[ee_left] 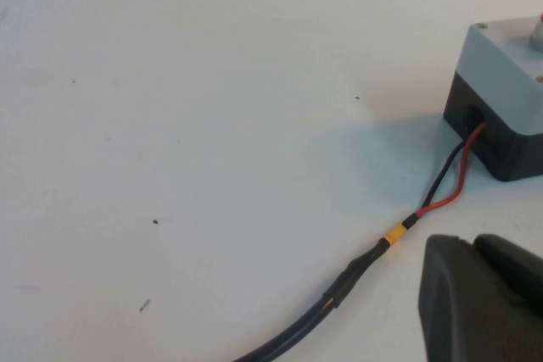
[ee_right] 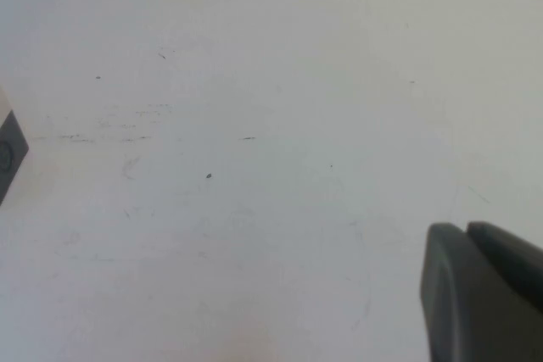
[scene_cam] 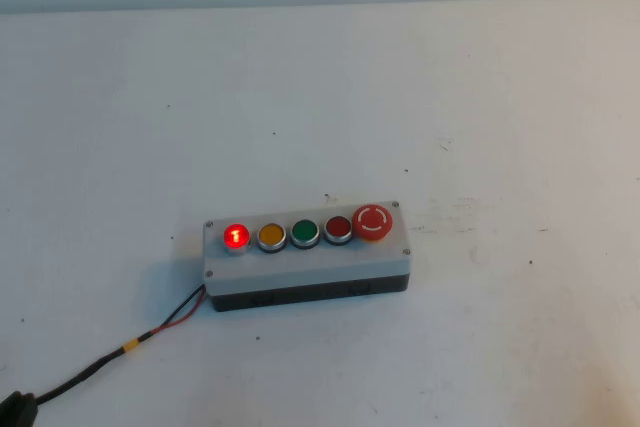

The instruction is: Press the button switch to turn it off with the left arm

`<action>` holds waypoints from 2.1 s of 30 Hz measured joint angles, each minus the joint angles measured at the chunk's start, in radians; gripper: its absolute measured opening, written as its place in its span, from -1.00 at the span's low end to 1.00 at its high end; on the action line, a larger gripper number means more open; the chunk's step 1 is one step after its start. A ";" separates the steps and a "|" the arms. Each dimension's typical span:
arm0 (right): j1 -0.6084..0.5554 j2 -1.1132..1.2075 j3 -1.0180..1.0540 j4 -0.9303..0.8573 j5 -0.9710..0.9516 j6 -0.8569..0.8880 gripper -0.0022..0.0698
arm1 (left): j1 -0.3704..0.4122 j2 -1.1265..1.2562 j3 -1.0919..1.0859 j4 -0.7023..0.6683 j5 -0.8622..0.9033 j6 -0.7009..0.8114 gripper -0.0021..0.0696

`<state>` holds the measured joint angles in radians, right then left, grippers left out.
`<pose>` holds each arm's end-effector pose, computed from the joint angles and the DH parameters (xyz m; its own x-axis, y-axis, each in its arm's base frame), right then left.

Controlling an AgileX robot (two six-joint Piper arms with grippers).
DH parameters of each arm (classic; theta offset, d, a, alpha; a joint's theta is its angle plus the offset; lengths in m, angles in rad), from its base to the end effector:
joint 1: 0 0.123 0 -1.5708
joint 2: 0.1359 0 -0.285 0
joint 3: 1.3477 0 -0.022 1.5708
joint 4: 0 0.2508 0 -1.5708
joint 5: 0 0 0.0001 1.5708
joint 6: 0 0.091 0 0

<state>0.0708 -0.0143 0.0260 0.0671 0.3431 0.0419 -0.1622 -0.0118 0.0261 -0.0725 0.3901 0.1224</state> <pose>0.0530 0.0058 0.1743 -0.2713 0.0859 -0.9586 -0.0643 0.9922 0.1071 0.0511 -0.0109 0.1701 -0.2961 0.1045 -0.9494 0.2040 0.9780 0.0440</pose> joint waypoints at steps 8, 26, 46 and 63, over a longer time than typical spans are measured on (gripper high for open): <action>0.000 0.000 0.000 0.000 0.000 0.000 -0.98 | 0.000 0.000 0.000 0.002 0.000 0.000 -0.95; 0.000 0.000 0.000 0.000 0.000 0.000 -0.98 | 0.000 0.000 0.000 0.002 -0.006 0.000 -0.95; 0.000 0.000 0.000 0.000 0.000 0.000 -0.98 | 0.000 0.000 0.000 -0.552 -0.273 -0.040 -0.95; 0.000 0.000 0.000 0.000 0.000 0.000 -0.98 | 0.000 0.789 -0.742 -0.264 0.559 0.115 -0.95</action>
<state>0.0708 -0.0143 0.0260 0.0671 0.3431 0.0419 -0.1622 0.7769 -0.7155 -0.3363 0.9493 0.2378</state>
